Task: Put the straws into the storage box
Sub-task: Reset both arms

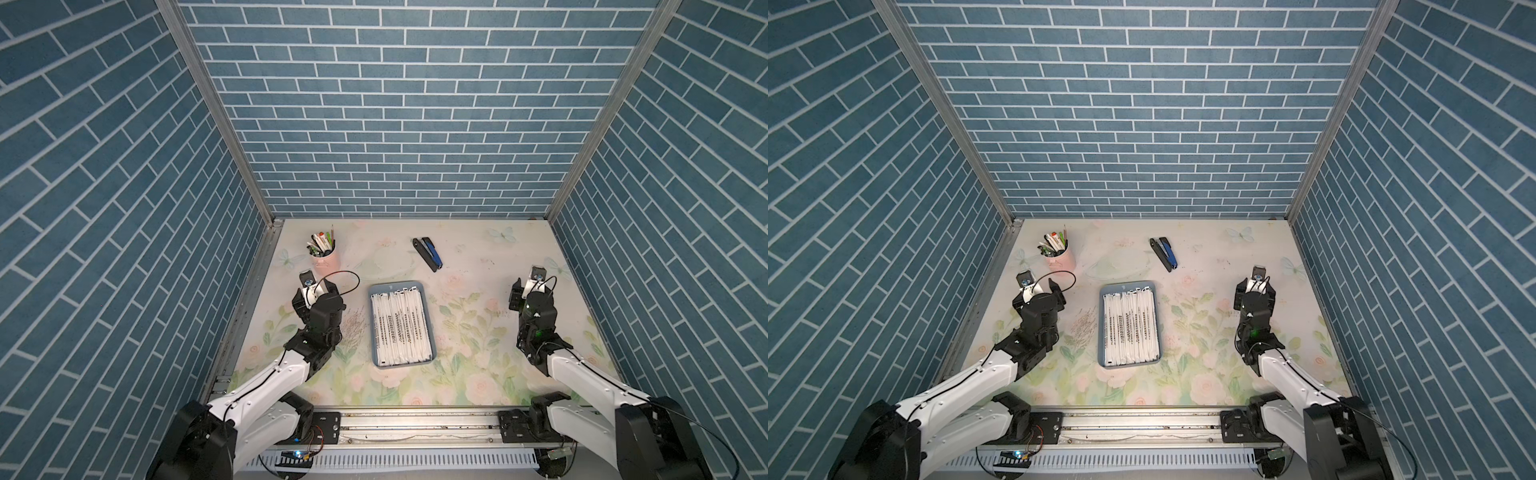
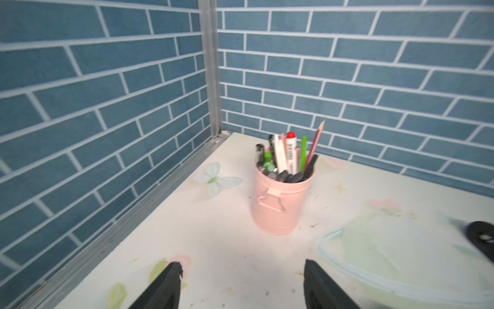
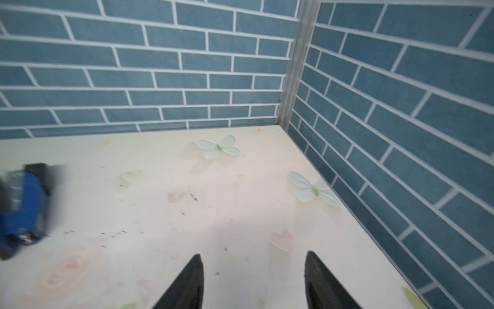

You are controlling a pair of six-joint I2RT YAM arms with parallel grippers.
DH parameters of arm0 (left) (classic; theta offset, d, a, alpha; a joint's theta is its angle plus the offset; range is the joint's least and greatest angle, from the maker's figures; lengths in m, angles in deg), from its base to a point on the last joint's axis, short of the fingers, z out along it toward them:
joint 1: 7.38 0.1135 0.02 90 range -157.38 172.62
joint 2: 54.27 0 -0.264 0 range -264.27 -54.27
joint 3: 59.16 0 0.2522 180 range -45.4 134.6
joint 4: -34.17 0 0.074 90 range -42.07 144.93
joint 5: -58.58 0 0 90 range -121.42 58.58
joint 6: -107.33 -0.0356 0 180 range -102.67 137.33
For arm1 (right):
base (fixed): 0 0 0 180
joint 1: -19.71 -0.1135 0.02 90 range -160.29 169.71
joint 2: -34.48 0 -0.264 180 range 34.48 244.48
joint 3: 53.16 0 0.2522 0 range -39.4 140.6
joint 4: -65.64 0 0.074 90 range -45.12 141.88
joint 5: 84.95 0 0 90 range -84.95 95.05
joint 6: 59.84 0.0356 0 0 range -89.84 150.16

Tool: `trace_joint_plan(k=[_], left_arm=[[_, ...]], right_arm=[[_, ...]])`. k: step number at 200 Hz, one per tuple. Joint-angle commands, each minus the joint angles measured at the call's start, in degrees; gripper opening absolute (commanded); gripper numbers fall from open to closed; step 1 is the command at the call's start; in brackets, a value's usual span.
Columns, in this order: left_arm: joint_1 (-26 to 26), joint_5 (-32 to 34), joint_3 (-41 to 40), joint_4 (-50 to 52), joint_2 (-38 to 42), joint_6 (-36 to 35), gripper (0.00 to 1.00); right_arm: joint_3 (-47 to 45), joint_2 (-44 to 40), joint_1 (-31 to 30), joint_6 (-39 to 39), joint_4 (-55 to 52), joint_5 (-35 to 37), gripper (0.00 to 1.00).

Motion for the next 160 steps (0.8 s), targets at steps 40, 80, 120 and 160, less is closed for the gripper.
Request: trace_joint_plan(k=[40, 80, 120, 160], left_arm=[[10.03, -7.15, -4.93, -20.16, -4.83, -10.82, 0.76], [12.81, -17.16, -6.84, -35.45, -12.63, -15.29, 0.77], [13.97, -23.28, -7.04, -44.1, -18.17, -23.59, 0.77], [16.01, -28.96, -7.97, -47.62, -23.19, -23.09, 0.79]], right_arm=[[-6.65, 14.15, 3.28, -4.23, 34.18, -3.04, 0.6], [-8.31, 18.91, 7.7, -1.78, 41.55, -9.93, 0.61], [-11.3, 24.8, 9.78, -2.01, 52.6, -16.89, 0.62], [-9.45, 24.05, 13.06, 0.94, 47.51, -20.76, 0.64]])
